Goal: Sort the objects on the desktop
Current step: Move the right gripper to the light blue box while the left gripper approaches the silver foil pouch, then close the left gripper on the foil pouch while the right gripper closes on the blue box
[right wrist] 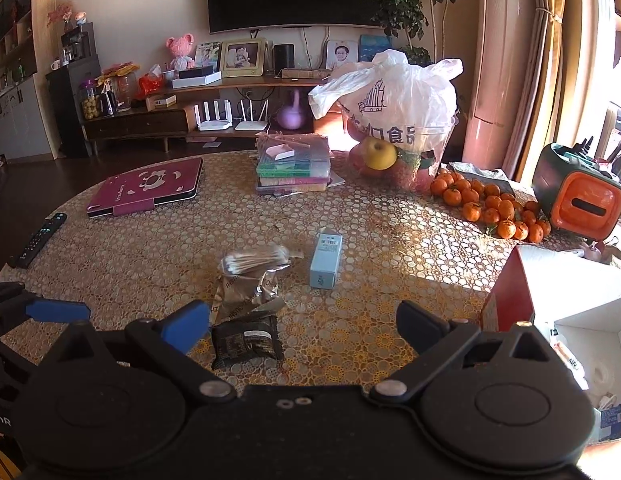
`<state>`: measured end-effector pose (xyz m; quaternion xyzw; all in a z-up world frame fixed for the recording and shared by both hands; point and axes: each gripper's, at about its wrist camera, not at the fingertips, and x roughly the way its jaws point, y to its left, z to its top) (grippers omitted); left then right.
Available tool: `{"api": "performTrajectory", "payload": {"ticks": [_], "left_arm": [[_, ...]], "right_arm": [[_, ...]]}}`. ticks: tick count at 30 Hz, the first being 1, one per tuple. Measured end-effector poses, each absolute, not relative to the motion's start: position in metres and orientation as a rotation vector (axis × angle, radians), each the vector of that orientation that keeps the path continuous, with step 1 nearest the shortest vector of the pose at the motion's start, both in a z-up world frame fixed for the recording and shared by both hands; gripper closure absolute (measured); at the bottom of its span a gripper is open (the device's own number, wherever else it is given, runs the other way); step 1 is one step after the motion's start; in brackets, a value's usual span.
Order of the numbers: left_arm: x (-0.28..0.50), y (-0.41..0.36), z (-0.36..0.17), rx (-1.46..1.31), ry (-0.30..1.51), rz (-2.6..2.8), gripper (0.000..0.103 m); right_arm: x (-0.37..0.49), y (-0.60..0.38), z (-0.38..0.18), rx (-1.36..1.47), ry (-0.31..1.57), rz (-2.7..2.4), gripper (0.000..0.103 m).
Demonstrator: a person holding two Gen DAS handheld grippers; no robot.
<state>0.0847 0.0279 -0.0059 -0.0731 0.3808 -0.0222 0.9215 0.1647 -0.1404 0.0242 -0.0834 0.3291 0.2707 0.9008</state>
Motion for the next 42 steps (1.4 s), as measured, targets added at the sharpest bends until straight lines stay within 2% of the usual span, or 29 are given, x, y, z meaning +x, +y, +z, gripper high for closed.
{"api": "performTrajectory", "payload": {"ticks": [15, 42], "left_arm": [[0.114, 0.059, -0.024, -0.254, 0.79, 0.004, 0.001], [0.214, 0.051, -0.068, -0.314, 0.849, 0.041, 0.001]], "right_arm": [[0.205, -0.113, 0.004, -0.206, 0.718, 0.591, 0.004], [0.309, -0.086, -0.055, -0.241, 0.825, 0.551, 0.016]]}}
